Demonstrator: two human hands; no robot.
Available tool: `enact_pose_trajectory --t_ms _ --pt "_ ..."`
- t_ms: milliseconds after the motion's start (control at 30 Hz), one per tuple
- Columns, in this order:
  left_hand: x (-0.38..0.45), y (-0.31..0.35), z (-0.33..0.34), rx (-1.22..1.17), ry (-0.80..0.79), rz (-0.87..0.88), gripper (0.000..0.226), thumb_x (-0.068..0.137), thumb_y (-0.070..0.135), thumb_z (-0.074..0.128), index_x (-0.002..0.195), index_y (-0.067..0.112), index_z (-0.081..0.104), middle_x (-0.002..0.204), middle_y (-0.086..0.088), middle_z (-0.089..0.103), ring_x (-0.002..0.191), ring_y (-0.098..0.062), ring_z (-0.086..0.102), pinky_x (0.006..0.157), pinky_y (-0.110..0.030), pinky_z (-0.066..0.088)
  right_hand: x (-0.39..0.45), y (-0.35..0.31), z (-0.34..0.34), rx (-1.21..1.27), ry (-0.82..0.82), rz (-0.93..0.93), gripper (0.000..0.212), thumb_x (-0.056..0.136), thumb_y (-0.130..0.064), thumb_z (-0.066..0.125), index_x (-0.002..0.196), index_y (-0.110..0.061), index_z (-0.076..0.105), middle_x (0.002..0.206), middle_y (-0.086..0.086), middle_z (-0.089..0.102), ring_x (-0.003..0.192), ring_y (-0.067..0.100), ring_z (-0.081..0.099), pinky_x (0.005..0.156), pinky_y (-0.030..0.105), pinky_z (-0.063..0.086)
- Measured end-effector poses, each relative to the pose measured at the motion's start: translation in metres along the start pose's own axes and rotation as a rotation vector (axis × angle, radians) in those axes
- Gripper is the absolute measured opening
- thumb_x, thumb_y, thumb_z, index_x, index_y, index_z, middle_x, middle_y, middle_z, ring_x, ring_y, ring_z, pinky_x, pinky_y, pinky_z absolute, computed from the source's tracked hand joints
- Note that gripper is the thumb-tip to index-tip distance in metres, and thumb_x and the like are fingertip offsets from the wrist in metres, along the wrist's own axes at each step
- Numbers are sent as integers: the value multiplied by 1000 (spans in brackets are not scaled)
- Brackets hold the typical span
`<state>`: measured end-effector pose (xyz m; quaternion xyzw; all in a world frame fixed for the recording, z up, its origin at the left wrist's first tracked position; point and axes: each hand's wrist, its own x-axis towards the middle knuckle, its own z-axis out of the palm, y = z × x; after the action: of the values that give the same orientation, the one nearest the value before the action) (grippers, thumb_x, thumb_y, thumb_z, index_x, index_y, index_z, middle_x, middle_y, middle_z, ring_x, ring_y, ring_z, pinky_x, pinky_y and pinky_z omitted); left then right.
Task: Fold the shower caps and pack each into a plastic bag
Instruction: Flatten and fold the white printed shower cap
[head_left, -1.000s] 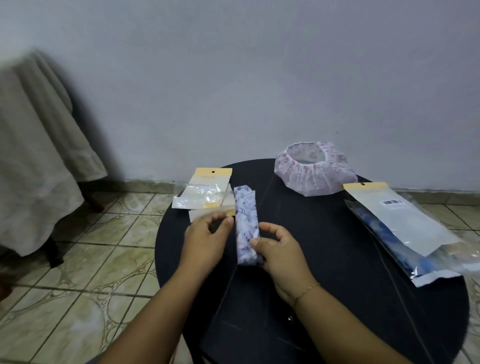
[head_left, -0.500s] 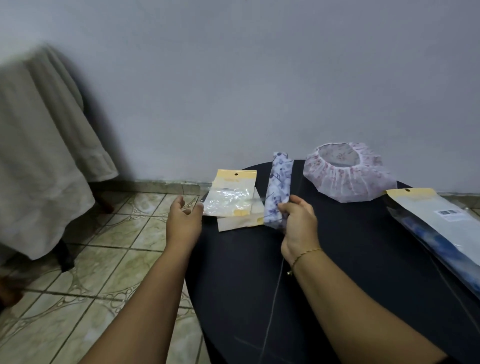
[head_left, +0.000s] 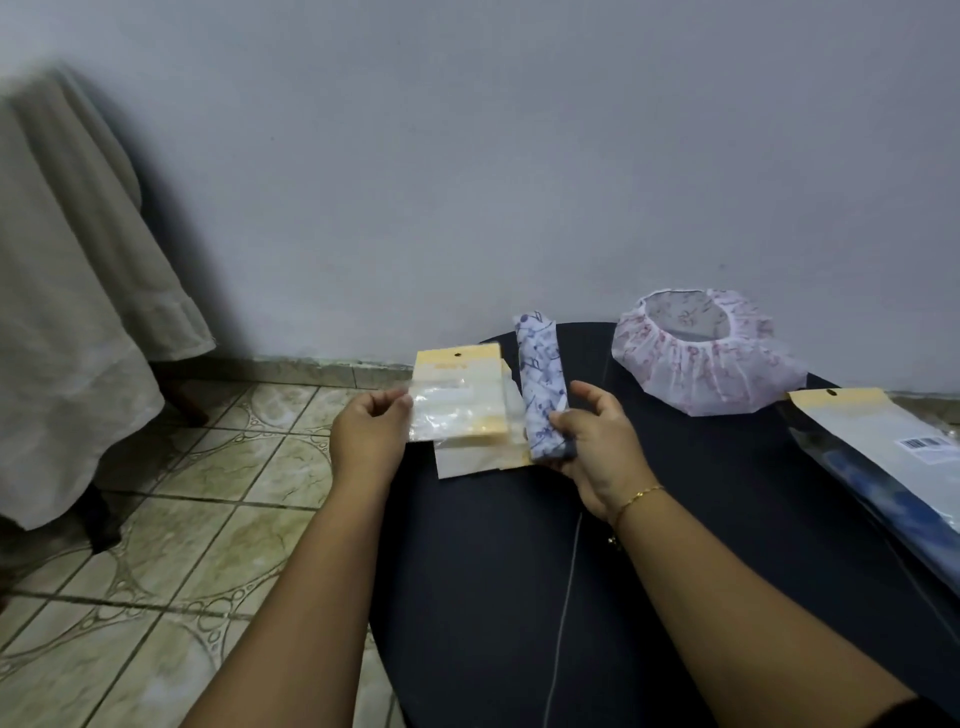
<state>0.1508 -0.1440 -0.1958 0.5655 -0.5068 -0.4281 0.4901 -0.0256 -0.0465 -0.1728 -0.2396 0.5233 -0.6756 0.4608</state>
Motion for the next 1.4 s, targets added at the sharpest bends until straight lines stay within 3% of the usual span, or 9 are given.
enact_pose_trajectory --t_ms 200,400,600,733,833,967,1133,1267,1400 --pt "-6 5 11 -40 93 100 12 90 27 59 80 30 53 89 3 67 70 -15 61 79 -42 53 -7 1 -10 31 27 -23 41 89 7 46 122 -18 44 98 3 62 85 22 64 78 44 54" --pt "-22 19 17 -80 77 211 9 92 29 52 87 36 51 98 17 62 95 -16 64 84 -50 53 -21 -4 -12 29 41 -71 41 86 8 49 120 -14 46 93 2 66 83 18 64 69 31 52" --pt "-71 56 24 -10 48 479 8 97 17 46 98 25 47 112 26 56 88 10 56 67 -1 39 -43 -13 -30 31 121 -86 42 85 6 51 123 -12 49 104 7 65 90 20 64 71 30 51" --pt "-107 63 36 170 -30 778 16 93 14 53 99 29 50 114 33 55 76 0 58 64 -16 40 -66 -26 -61 57 187 -41 39 85 4 53 120 -14 52 107 10 64 90 24 65 69 36 54" --pt "-132 53 47 304 -142 983 21 86 10 55 96 29 52 115 20 63 86 -5 60 58 -15 41 -86 -35 -92 11 243 -6 36 87 1 54 117 -19 53 109 8 63 93 26 65 78 44 55" --pt "-163 28 58 410 -319 1097 19 83 25 44 100 30 51 110 9 68 89 -13 67 63 -32 56 -116 -46 -136 12 322 49 31 90 -2 52 117 -18 49 111 11 60 96 32 63 67 43 54" --pt "-189 3 61 561 -558 1133 23 83 27 39 104 35 45 100 7 68 78 -13 66 58 -29 54 -152 -51 -172 -51 296 96 32 92 -5 52 121 -17 44 109 17 61 74 34 68 54 37 52" --pt "-200 -2 56 645 -736 1068 12 78 31 41 88 32 46 120 19 58 111 -3 56 71 -23 52 -169 -58 -180 -163 171 87 25 91 -5 54 113 -15 52 99 11 64 69 34 69 44 30 51" --pt "-206 2 54 623 -759 985 38 82 50 32 87 27 62 133 24 49 120 6 45 81 -7 35 -177 -64 -186 -197 121 80 18 90 -4 55 106 -9 61 103 17 65 66 32 67 37 23 45"
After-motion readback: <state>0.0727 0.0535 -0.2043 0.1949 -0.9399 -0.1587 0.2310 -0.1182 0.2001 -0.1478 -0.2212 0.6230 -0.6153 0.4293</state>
